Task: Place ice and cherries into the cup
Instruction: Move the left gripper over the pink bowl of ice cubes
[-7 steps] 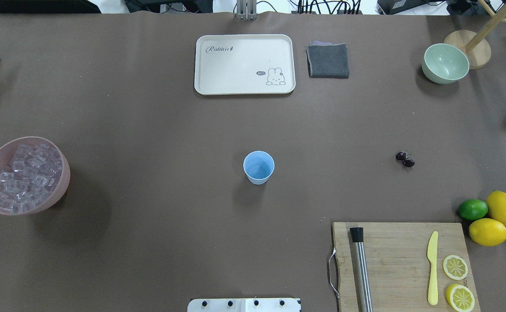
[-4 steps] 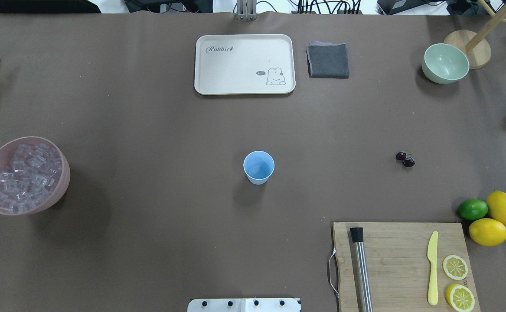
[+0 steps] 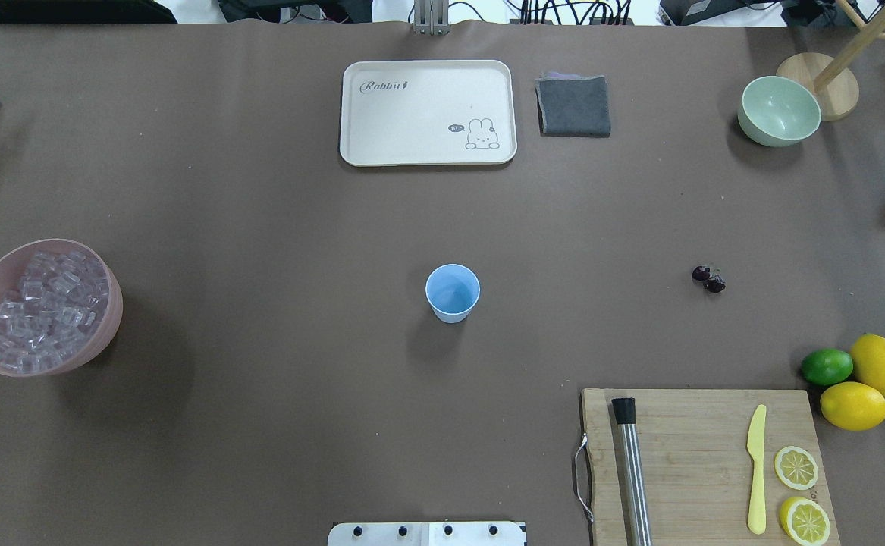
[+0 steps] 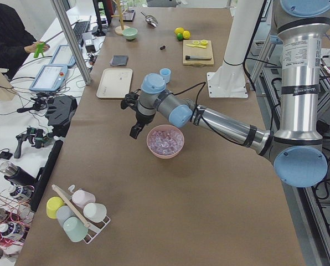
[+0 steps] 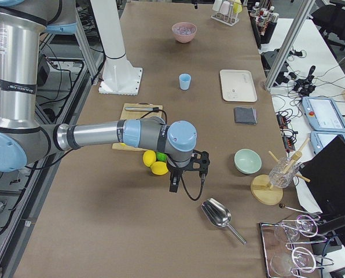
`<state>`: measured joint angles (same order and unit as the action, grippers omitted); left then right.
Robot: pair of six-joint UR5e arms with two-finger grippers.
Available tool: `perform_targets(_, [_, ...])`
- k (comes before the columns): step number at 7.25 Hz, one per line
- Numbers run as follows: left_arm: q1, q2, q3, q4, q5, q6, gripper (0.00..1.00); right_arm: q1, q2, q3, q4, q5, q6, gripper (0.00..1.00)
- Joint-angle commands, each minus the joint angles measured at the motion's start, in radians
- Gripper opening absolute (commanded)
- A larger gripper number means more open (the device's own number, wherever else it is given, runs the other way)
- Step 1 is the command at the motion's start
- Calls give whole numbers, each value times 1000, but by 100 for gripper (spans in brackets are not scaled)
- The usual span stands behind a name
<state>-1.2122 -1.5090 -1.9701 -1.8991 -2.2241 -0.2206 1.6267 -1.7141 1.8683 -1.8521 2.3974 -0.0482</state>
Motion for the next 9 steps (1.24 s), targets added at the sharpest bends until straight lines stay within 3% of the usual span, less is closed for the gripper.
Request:
perform_targets(1, [124,3,2,-9,6,-94,98,1,-1,0,1,2,-1,100])
perform_targets(3, [221,3,-3,-12,120,-101,98,1,1,-3,1,3,-2,100])
perform_targets(9, [287,-10,71,-12,130,-123,98,1,1,-8,1,0,-5,100])
